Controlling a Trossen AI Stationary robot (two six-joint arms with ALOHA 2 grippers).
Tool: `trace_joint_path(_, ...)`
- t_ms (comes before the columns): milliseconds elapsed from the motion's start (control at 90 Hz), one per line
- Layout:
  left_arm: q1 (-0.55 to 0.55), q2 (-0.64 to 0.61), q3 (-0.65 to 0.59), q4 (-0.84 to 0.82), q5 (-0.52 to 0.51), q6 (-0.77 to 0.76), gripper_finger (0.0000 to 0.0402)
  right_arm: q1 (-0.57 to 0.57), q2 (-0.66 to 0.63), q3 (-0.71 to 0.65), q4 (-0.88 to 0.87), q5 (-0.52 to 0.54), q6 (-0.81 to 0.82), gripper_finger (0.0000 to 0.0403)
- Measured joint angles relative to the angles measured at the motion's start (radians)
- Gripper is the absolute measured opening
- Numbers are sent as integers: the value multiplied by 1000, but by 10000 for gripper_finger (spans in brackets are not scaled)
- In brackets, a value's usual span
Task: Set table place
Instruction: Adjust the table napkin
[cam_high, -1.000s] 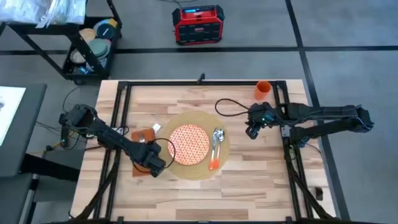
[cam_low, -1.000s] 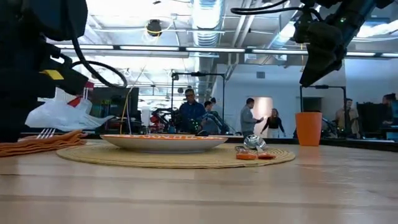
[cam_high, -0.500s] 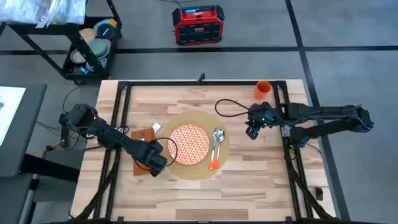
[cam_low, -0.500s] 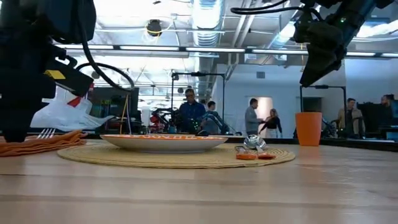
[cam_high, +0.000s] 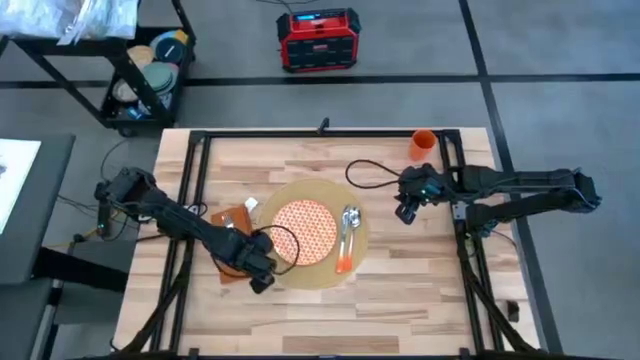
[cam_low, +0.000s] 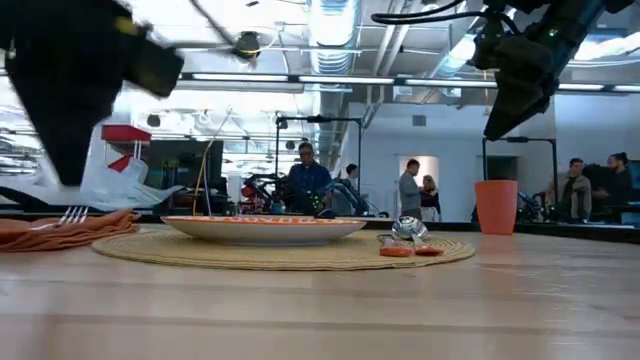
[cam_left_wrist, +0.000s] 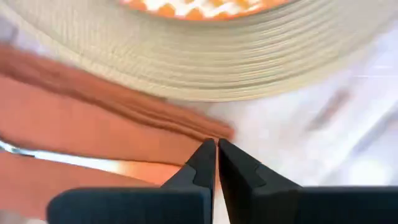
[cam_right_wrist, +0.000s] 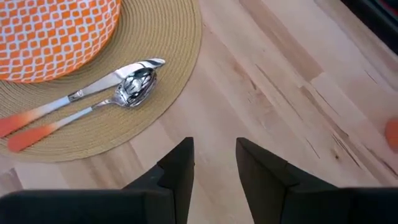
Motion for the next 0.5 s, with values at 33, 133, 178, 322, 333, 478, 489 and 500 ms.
trace_joint_path(33, -7, -1, 12, -93, -32, -79, 0, 0, 0, 0, -1, 0, 0, 108)
trace_joint_path(133, -31, -3, -2, -444, -86, -444, 0, 0, 0, 0, 0, 0, 3, 108)
trace_joint_path(178, -38, -17, -26, -501, -86, -552, 0, 0, 0, 0, 1, 0, 3, 108)
trace_joint_path(322, -40, -106, -164, -317, -101, -610, 0, 0, 0, 0, 6, 0, 3, 108)
trace_joint_path(333, -40, -114, -177, -299, -103, -610, 0, 0, 0, 0, 6, 0, 3, 108)
trace_joint_path(478, -39, -191, -287, -226, -105, -708, 0, 0, 0, 0, 10, 0, 9, 108)
trace_joint_path(489, -39, -197, -288, -232, -105, -715, 0, 0, 0, 0, 10, 0, 11, 108)
trace_joint_path(500, -39, -204, -289, -239, -106, -721, 0, 0, 0, 0, 10, 0, 14, 108)
